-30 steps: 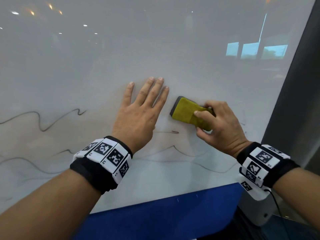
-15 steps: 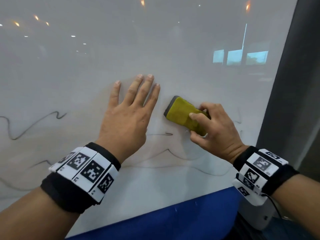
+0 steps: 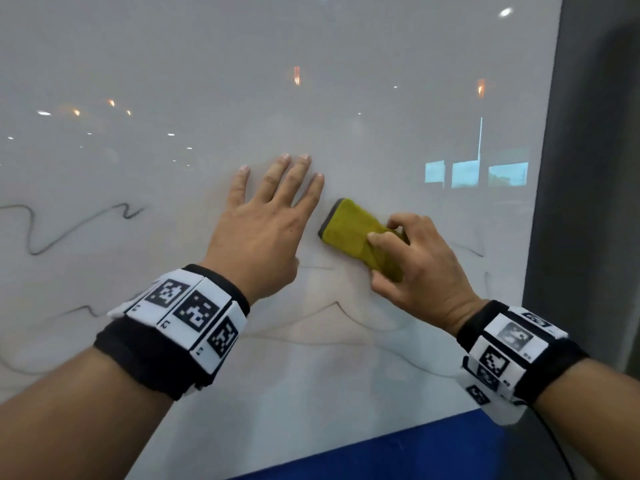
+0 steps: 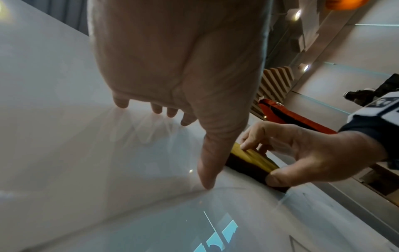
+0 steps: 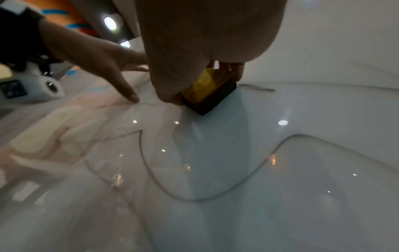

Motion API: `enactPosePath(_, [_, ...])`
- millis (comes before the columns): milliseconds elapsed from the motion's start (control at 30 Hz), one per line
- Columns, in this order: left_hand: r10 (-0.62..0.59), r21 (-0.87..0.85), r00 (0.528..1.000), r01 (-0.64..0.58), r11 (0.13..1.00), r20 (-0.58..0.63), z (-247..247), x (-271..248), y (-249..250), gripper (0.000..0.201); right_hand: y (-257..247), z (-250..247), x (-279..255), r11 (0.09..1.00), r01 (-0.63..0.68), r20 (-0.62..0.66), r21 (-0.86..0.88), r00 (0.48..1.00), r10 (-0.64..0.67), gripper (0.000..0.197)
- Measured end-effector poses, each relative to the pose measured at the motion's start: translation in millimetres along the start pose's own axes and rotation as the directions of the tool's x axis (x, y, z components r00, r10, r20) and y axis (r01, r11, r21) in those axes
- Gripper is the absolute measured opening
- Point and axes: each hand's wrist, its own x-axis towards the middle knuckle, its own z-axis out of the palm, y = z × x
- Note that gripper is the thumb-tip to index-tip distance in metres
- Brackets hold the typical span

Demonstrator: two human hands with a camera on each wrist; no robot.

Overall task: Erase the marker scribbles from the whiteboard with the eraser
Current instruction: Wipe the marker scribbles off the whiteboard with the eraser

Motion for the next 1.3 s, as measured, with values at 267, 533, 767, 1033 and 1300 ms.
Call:
enactPosePath(267, [0.012, 0.021, 1.000, -0.013, 1.000, 0.016, 3, -8, 0, 0.099, -1, -1, -11, 0.980, 0.171, 0.109, -0.104, 0.981, -0.159, 0.041])
enactPosePath(533, [-0.019, 0.011, 0.998, 0.019, 1.000, 0.053, 4, -9, 7, 0.098, -24, 11, -17, 0.990, 0.097, 0.055, -0.098, 0.994, -0.092, 0.038])
enactPosePath(767, [-0.036, 0.007, 0.997, 0.035, 0.999, 0.069, 7, -11, 7, 0.099, 19, -3, -22, 0.971, -0.236, -0.116, -0.035, 0.966, 0.230, 0.050])
enactPosePath(1033, [-0.074, -0.022, 0.996, 0.075, 0.997, 0.054, 9, -10, 13, 0.100, 4, 8, -42, 0.978, 0.176, 0.085, -0.111, 0.982, -0.167, 0.042])
enactPosePath(1300, [-0.105, 0.002, 0.994, 0.105, 0.994, 0.039, 8, -8, 22, 0.097, 39, -7, -44, 0.969, -0.236, -0.106, -0.066, 0.968, 0.228, 0.052])
